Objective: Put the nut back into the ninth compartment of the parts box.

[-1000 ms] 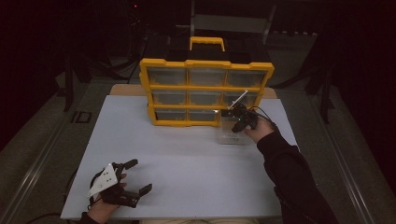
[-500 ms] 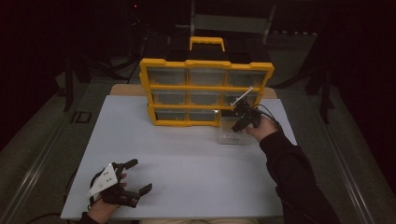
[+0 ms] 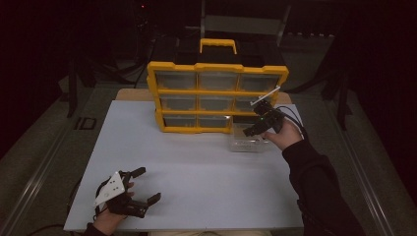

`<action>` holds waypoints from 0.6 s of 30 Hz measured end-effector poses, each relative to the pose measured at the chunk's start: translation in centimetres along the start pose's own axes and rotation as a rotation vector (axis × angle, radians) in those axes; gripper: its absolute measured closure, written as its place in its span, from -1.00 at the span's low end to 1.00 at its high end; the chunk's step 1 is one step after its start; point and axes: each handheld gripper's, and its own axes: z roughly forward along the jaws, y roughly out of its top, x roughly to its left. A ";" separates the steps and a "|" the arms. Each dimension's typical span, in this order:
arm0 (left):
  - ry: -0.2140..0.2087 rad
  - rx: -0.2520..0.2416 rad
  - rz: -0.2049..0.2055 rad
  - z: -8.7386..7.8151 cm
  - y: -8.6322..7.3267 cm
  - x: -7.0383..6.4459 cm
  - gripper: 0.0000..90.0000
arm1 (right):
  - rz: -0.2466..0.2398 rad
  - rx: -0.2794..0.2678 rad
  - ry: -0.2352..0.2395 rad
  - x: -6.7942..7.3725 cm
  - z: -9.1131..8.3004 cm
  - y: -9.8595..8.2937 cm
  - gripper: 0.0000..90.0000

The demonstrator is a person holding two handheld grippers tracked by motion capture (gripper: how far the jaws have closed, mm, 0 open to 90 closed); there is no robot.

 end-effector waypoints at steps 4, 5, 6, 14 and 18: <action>0.000 0.001 0.001 0.1 0.0 0.0 -1.00 | -0.006 -0.035 0.020 0.5 -0.5 -0.5 -0.80; 0.000 0.002 0.001 0.1 0.0 0.0 -1.00 | -0.005 -0.038 0.020 0.5 -0.5 -0.5 -0.80; 0.000 0.001 0.001 0.1 0.0 -0.1 -1.00 | -0.009 -0.043 0.027 0.7 -0.6 -0.7 -0.80; -0.003 0.002 -0.002 0.2 0.0 0.0 -1.00 | -0.045 -0.144 0.101 2.3 -2.2 -2.4 -0.80; -0.001 -0.001 -0.003 0.0 0.0 0.0 -1.00 | -0.084 -0.223 0.116 3.5 -2.8 -3.5 -0.80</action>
